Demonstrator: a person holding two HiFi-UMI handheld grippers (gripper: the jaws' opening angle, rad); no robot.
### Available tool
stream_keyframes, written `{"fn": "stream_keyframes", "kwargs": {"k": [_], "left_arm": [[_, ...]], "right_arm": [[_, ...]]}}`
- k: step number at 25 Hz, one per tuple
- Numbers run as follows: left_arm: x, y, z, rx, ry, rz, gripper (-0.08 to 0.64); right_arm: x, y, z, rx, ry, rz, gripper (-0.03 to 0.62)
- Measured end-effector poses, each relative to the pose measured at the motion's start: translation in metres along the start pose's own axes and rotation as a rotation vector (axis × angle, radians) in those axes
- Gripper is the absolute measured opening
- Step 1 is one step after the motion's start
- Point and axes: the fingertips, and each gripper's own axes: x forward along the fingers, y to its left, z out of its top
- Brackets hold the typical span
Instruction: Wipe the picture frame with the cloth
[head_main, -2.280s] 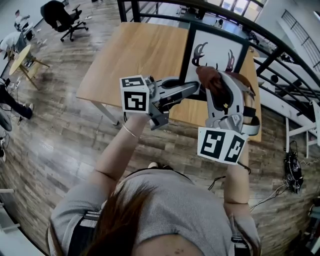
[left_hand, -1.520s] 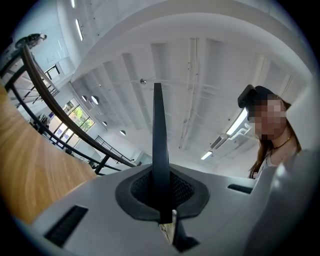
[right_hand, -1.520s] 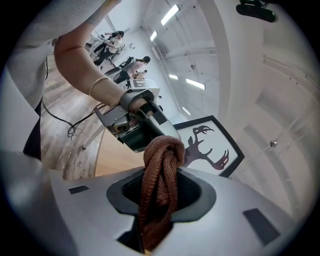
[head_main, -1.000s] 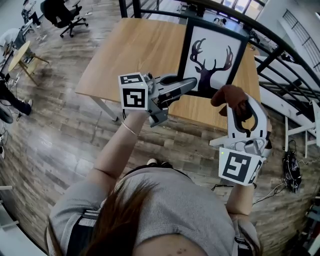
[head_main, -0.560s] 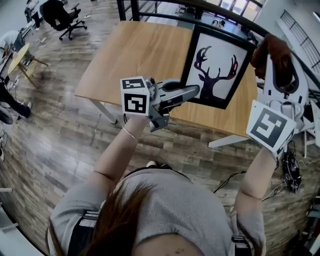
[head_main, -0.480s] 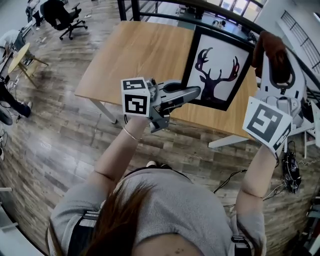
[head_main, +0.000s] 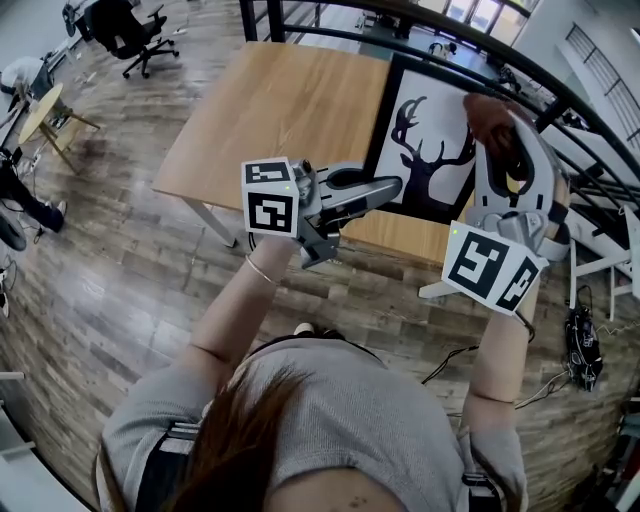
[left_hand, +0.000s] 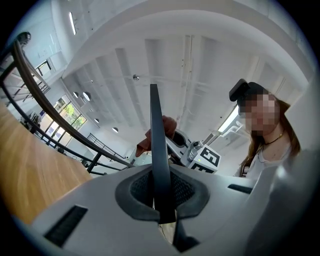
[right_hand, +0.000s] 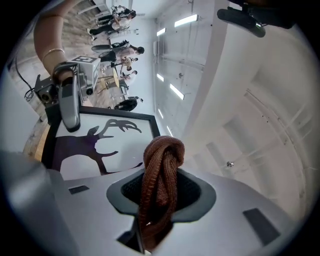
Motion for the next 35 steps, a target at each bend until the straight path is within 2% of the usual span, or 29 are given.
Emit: {"fn": "stream_keyframes", "kwargs": {"k": [5,14,24,35], "left_arm": [[0.000,0.001,0.000,-0.005,-0.011,-0.005,0.017],[0.001,0.001,0.001,-0.042,-0.059,-0.008,0.017],[0.001,0.003,0.000,-0.032,-0.074,0.010,0.017],[0.000,0.005,-0.001,-0.057,-0.092,0.019,0.017]], "right_arm": [[-0.008,0.014,-0.002,0.026,-0.001,0.029,0.133],[-0.036,0.049,-0.008,0.072,-0.001,0.133,0.133],[-0.065,0.092,-0.021,0.151,0.014,0.229,0.133],[-0.087,0.115,-0.029,0.224,0.042,0.299,0.133]]}}
